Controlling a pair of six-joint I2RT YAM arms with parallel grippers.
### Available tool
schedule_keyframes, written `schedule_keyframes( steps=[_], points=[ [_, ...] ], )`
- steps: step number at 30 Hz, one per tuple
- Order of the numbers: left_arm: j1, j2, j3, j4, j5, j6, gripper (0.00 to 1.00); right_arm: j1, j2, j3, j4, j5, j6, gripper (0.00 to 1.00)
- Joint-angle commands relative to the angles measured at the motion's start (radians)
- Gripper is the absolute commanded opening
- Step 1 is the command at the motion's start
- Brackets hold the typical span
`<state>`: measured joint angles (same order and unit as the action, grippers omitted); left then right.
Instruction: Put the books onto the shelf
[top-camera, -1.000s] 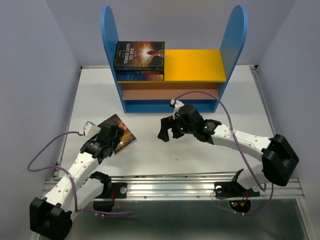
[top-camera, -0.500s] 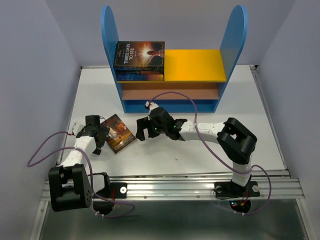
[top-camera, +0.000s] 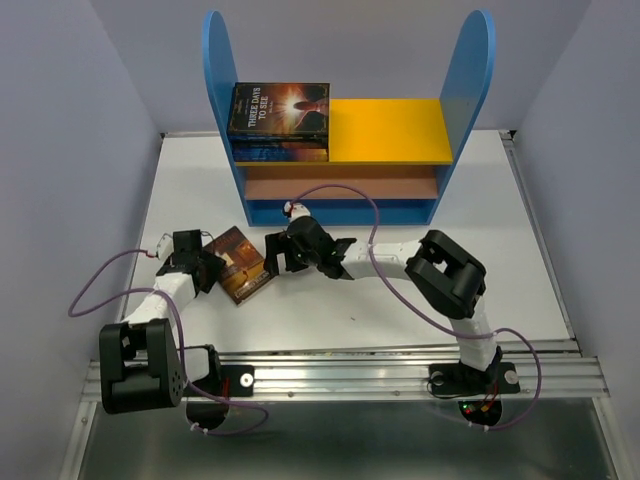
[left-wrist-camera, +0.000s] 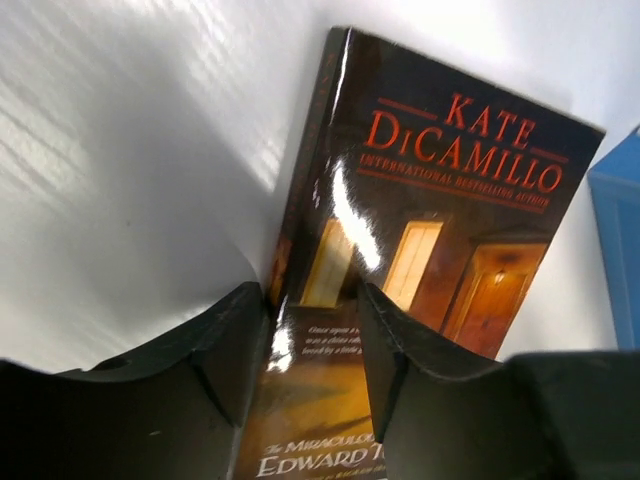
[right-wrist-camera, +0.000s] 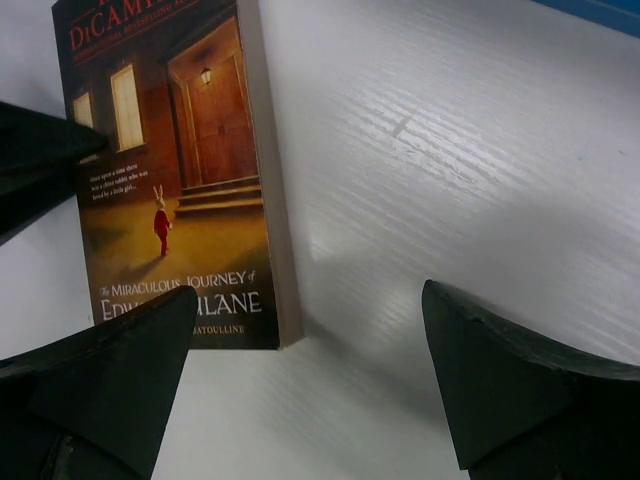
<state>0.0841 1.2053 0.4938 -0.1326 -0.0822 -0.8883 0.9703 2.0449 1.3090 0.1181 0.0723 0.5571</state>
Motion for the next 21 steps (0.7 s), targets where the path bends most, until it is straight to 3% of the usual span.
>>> schedule_keyframes(
  steps=[1, 6, 14, 21],
  points=[
    [-0.009, -0.056, -0.044, -0.070, 0.039, 0.015, 0.51, 0.010, 0.057, 0.073, 0.057, -0.018, 0.024, 1.00],
    [-0.014, -0.037, -0.040, -0.070, 0.061, 0.015, 0.47, 0.019, 0.093, 0.101, 0.074, -0.130, 0.044, 0.94],
    [-0.046, -0.001, -0.035, -0.053, 0.071, 0.005, 0.47, 0.028, 0.101, 0.160, 0.120, -0.371, 0.096, 0.65],
    [-0.064, -0.016, -0.041, -0.050, 0.078, -0.009, 0.46, 0.038, 0.043, 0.167, 0.135, -0.356, 0.106, 0.55]
  ],
)
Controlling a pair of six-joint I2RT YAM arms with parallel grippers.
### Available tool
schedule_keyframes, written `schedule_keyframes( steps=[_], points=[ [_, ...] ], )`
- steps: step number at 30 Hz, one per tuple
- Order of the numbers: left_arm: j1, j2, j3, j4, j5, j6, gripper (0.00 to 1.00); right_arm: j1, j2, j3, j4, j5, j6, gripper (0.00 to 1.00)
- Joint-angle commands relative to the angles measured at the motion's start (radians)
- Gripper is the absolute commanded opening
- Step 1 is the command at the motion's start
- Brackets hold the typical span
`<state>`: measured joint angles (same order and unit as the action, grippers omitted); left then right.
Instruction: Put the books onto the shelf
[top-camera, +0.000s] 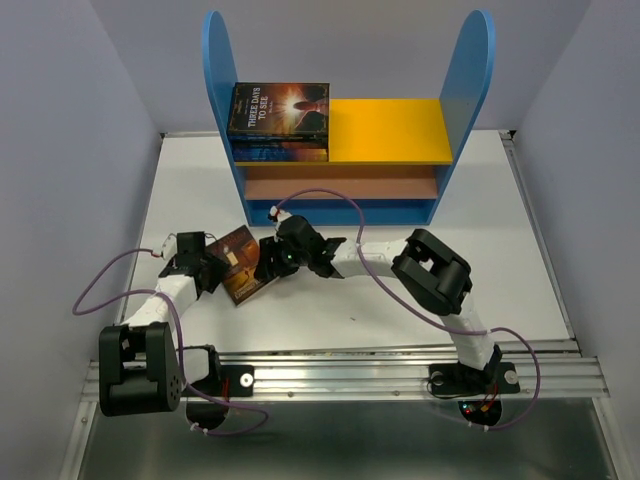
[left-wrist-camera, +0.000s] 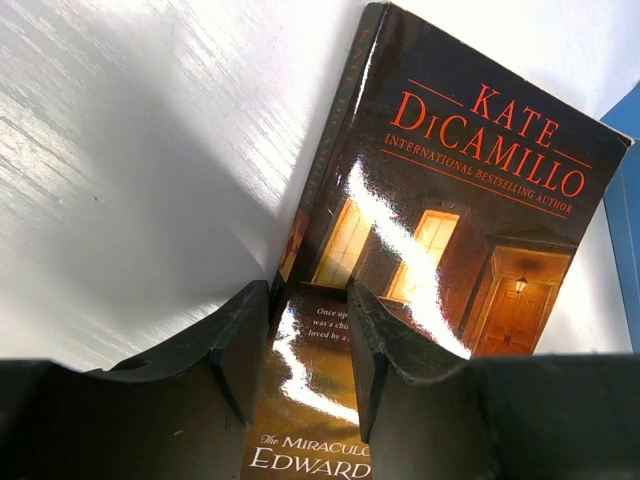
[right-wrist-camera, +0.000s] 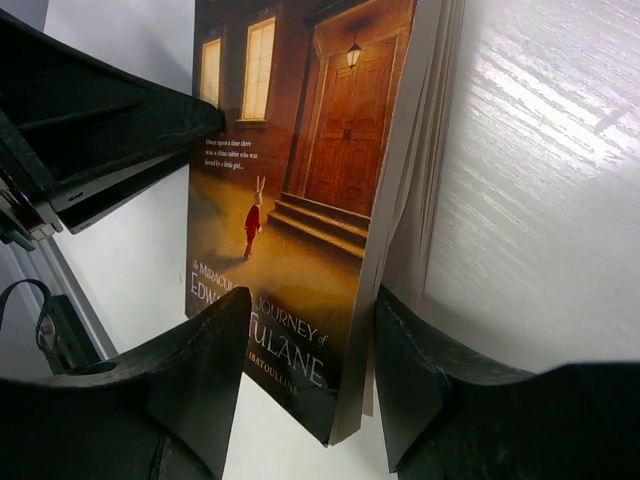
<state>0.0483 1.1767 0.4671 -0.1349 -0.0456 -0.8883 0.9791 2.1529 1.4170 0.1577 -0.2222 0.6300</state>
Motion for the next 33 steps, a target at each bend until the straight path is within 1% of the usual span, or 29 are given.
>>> schedule_keyframes(
  steps=[1, 4, 5, 7, 8, 9, 10, 11, 14, 15, 16, 18, 19, 21, 22, 23, 27, 29, 30, 31, 33],
  points=[
    [-0.031, 0.009, -0.015, -0.049, 0.039, -0.014, 0.46, 0.029, -0.067, 0.060, 0.095, -0.057, 0.034, 0.55],
    [-0.041, -0.003, -0.018, -0.049, 0.038, -0.020, 0.46, 0.029, -0.061, 0.063, 0.095, -0.045, 0.045, 0.47],
    [-0.041, -0.008, -0.019, -0.049, 0.038, -0.021, 0.46, 0.029, -0.057, 0.066, 0.095, -0.051, 0.046, 0.41],
    [-0.042, -0.014, -0.019, -0.055, 0.036, -0.024, 0.46, 0.029, -0.051, 0.066, 0.094, -0.057, 0.054, 0.33],
    [-0.042, -0.015, -0.018, -0.058, 0.036, -0.026, 0.46, 0.029, -0.051, 0.066, 0.086, -0.049, 0.056, 0.25],
    [-0.042, -0.023, -0.016, -0.072, 0.036, -0.028, 0.46, 0.029, -0.059, 0.063, 0.080, -0.039, 0.056, 0.20],
    [-0.041, -0.028, -0.013, -0.081, 0.033, -0.028, 0.46, 0.029, -0.065, 0.059, 0.068, -0.029, 0.053, 0.07],
    [-0.042, -0.035, -0.010, -0.092, 0.029, -0.026, 0.46, 0.029, -0.074, 0.053, 0.060, -0.011, 0.051, 0.01],
    [-0.041, -0.083, -0.011, -0.140, 0.026, -0.028, 0.48, 0.029, -0.122, 0.019, 0.051, 0.040, 0.037, 0.01],
    [-0.042, -0.100, -0.016, -0.147, 0.036, -0.028, 0.50, 0.029, -0.137, 0.007, 0.051, 0.058, 0.039, 0.01],
    [-0.042, -0.145, -0.021, -0.163, 0.041, -0.028, 0.56, 0.029, -0.152, -0.019, 0.051, 0.064, 0.037, 0.01],
    [-0.042, -0.198, -0.036, -0.178, 0.096, -0.029, 0.66, 0.029, -0.210, -0.052, 0.049, 0.092, 0.042, 0.01],
    [-0.042, -0.260, -0.042, -0.186, 0.114, -0.028, 0.72, 0.029, -0.234, -0.070, 0.051, 0.095, 0.049, 0.01],
    [-0.041, -0.354, -0.059, -0.183, 0.182, -0.014, 0.93, 0.029, -0.313, -0.122, 0.051, 0.110, 0.057, 0.01],
    [-0.042, -0.383, -0.062, -0.181, 0.212, -0.005, 0.98, 0.029, -0.342, -0.141, 0.052, 0.112, 0.057, 0.01],
    [-0.042, -0.411, -0.065, -0.181, 0.277, 0.011, 0.99, 0.029, -0.405, -0.177, 0.051, 0.113, 0.060, 0.01],
    [-0.042, -0.551, -0.081, -0.169, 0.386, 0.025, 0.99, 0.007, -0.531, -0.262, 0.049, 0.075, 0.083, 0.01],
    [-0.042, -0.632, -0.102, -0.088, 0.461, 0.028, 0.99, -0.023, -0.616, -0.288, 0.051, 0.044, 0.106, 0.01],
    [-0.042, -0.656, -0.108, -0.057, 0.531, 0.011, 0.99, -0.023, -0.642, -0.300, 0.051, 0.012, 0.114, 0.01],
    [-0.044, -0.704, -0.116, 0.024, 0.570, -0.001, 0.99, -0.037, -0.683, -0.317, 0.049, -0.005, 0.126, 0.01],
    [-0.042, -0.739, -0.131, 0.087, 0.650, -0.030, 0.99, -0.046, -0.714, -0.326, 0.051, -0.060, 0.137, 0.01]
  ],
)
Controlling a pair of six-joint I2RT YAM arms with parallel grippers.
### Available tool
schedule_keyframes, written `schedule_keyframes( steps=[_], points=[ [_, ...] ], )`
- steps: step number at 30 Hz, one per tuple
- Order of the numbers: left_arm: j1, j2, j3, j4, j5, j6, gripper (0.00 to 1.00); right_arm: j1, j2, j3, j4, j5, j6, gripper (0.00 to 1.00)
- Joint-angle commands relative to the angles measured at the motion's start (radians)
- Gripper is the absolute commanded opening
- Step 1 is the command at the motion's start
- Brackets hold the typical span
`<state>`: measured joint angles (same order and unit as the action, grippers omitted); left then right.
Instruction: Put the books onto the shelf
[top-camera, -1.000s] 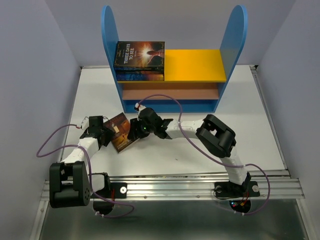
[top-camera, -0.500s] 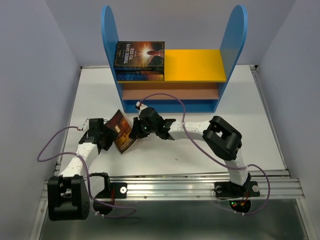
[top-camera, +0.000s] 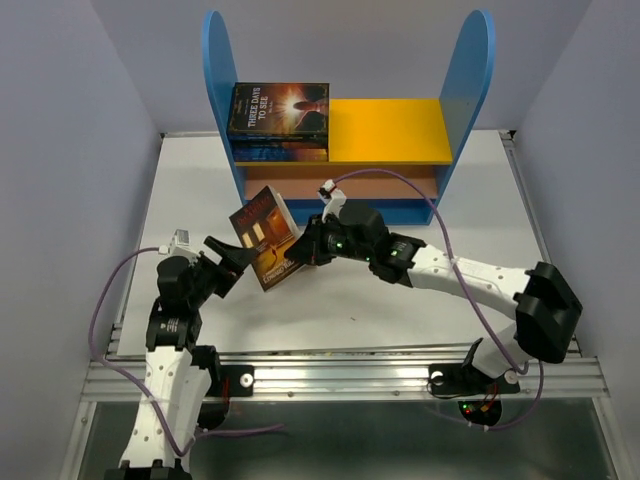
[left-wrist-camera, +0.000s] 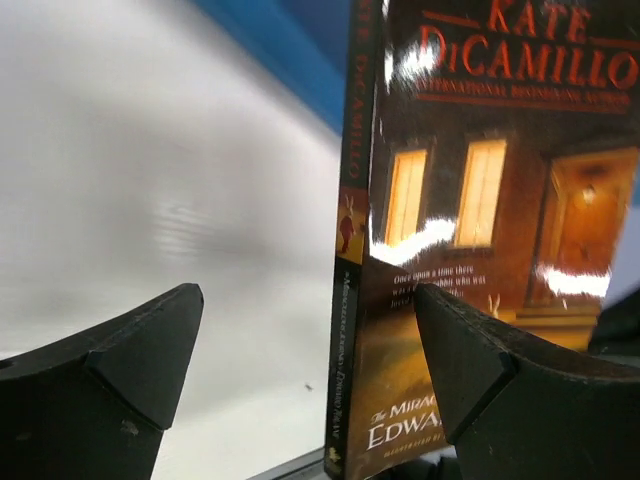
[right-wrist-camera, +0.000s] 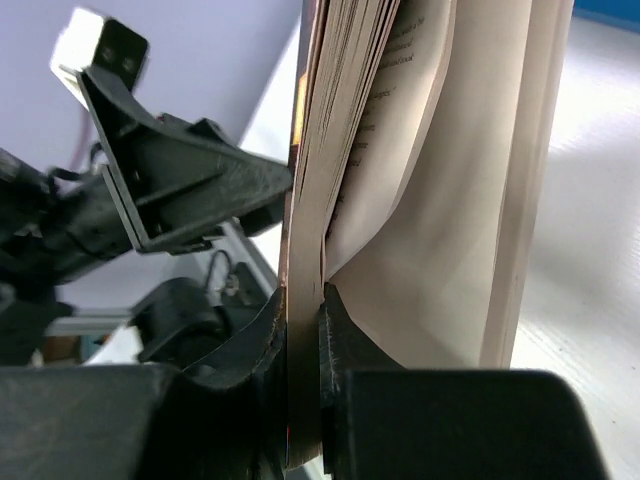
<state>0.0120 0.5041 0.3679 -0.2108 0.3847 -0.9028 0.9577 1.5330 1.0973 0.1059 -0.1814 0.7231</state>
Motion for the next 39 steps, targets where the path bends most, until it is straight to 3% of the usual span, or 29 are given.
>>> schedule_keyframes(
  steps=[1, 6, 8, 13, 14, 15, 16, 17, 19, 20, 21, 24, 31, 36, 39],
  points=[
    [-0.007, -0.097, -0.038, 0.242, 0.250, -0.036, 0.99, -0.036, -0.105, -0.008, 0.101, -0.116, 0.044, 0.01],
    [-0.006, -0.173, -0.052, 0.404, 0.374, -0.119, 0.96, -0.045, -0.160, -0.001, 0.103, -0.147, 0.044, 0.01],
    [-0.007, -0.187, -0.063, 0.438, 0.390, -0.151, 0.83, -0.054, -0.165, 0.006, 0.103, -0.155, 0.042, 0.01],
    [-0.007, -0.182, -0.072, 0.525, 0.416, -0.200, 0.35, -0.065, -0.136, 0.035, 0.101, -0.208, 0.053, 0.01],
    [-0.007, -0.179, -0.063, 0.524, 0.421, -0.196, 0.08, -0.065, -0.132, 0.036, 0.097, -0.207, 0.058, 0.01],
    [-0.006, -0.177, -0.061, 0.522, 0.427, -0.196, 0.00, -0.065, -0.129, 0.041, 0.089, -0.190, 0.058, 0.02],
    [-0.006, -0.177, -0.058, 0.513, 0.428, -0.191, 0.00, -0.077, -0.129, 0.044, 0.074, -0.175, 0.058, 0.05],
    [-0.007, -0.180, -0.052, 0.510, 0.424, -0.188, 0.00, -0.077, -0.135, 0.044, 0.046, -0.152, 0.047, 0.21],
    [-0.006, -0.197, -0.046, 0.501, 0.415, -0.191, 0.00, -0.086, -0.166, 0.049, -0.003, -0.037, 0.000, 0.62],
    [-0.006, -0.202, -0.029, 0.501, 0.401, -0.192, 0.00, -0.086, -0.183, 0.049, -0.059, 0.017, -0.013, 0.94],
    [-0.006, -0.203, -0.014, 0.501, 0.399, -0.189, 0.00, -0.086, -0.200, 0.046, -0.084, 0.070, -0.025, 1.00],
    [-0.006, -0.184, 0.066, 0.501, 0.401, -0.156, 0.00, -0.086, -0.287, 0.021, -0.188, 0.370, -0.077, 1.00],
    [-0.006, -0.075, 0.239, 0.528, 0.342, -0.119, 0.00, -0.086, -0.505, -0.069, -0.328, 0.770, -0.149, 1.00],
    [-0.110, 0.082, 0.423, 0.628, 0.266, -0.113, 0.00, -0.086, -0.580, -0.094, -0.360, 0.835, -0.166, 1.00],
    [-0.285, 0.224, 0.558, 0.654, 0.145, -0.061, 0.00, -0.086, -0.583, -0.090, -0.365, 0.839, -0.172, 1.00]
  ],
)
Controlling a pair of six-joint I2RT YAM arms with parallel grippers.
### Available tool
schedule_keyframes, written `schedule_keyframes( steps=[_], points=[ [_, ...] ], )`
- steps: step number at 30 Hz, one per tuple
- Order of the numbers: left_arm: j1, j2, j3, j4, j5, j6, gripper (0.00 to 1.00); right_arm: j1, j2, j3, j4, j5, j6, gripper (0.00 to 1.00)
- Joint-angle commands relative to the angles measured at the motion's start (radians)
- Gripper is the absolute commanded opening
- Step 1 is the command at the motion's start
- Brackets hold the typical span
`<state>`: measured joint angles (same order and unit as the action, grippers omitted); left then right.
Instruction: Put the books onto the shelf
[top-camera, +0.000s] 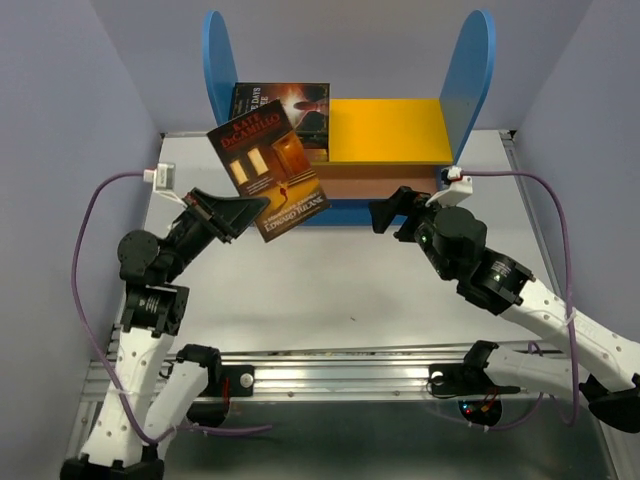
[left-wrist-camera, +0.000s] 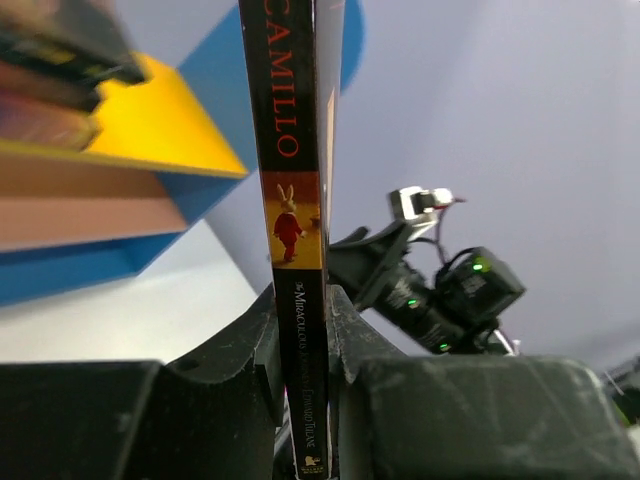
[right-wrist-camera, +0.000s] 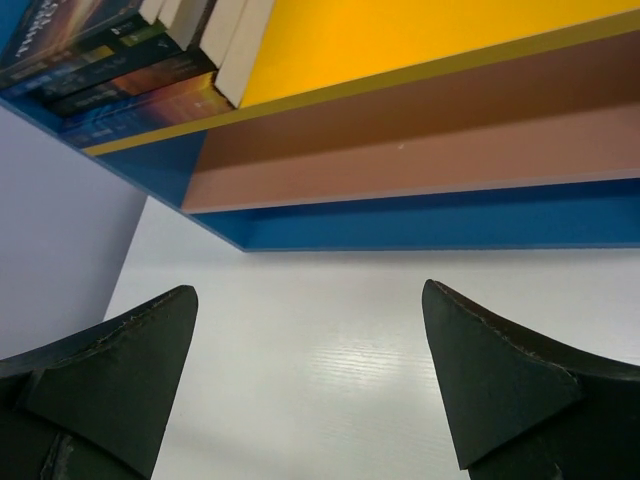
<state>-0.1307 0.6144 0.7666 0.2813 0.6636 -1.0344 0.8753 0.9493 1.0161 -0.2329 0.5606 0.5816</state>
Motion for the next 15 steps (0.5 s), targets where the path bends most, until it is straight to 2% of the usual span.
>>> schedule_keyframes(
  steps=[1, 2, 3, 5, 8, 10, 11, 12, 13, 14, 15],
  points=[
    [-0.189, 0.202, 0.193, 0.160, -0.156, 0.098, 0.00, -0.004, 0.003, -0.004, -0.025, 0.090, -0.037, 1.00],
    [-0.272, 0.250, 0.279, 0.157, -0.183, 0.120, 0.00, -0.004, 0.005, -0.001, -0.031, 0.088, -0.039, 1.00],
    [-0.300, 0.293, 0.327, 0.147, -0.197, 0.134, 0.00, -0.004, 0.003, 0.004, -0.032, 0.093, -0.040, 1.00],
    [-0.326, 0.408, 0.413, 0.122, -0.232, 0.168, 0.00, -0.004, -0.007, 0.012, -0.033, 0.099, -0.040, 1.00],
    [-0.368, 0.510, 0.542, 0.113, -0.373, 0.180, 0.00, -0.004, -0.021, 0.012, -0.032, 0.107, -0.046, 1.00],
    [-0.414, 0.576, 0.625, 0.101, -0.533, 0.180, 0.00, -0.004, -0.032, 0.010, -0.034, 0.116, -0.048, 1.00],
    [-0.429, 0.596, 0.658, 0.096, -0.608, 0.153, 0.00, -0.004, -0.035, 0.009, -0.034, 0.117, -0.048, 1.00],
    [-0.441, 0.614, 0.672, 0.090, -0.744, 0.127, 0.00, -0.004, -0.041, 0.009, -0.036, 0.119, -0.048, 1.00],
    [-0.454, 0.648, 0.684, 0.081, -0.801, 0.100, 0.00, -0.004, -0.043, 0.009, -0.036, 0.122, -0.048, 1.00],
    [-0.461, 0.665, 0.695, 0.073, -0.870, 0.068, 0.00, -0.004, -0.044, 0.009, -0.036, 0.125, -0.045, 1.00],
    [-0.466, 0.679, 0.703, 0.058, -1.001, -0.011, 0.00, -0.004, -0.047, 0.010, -0.034, 0.130, -0.042, 1.00]
  ],
)
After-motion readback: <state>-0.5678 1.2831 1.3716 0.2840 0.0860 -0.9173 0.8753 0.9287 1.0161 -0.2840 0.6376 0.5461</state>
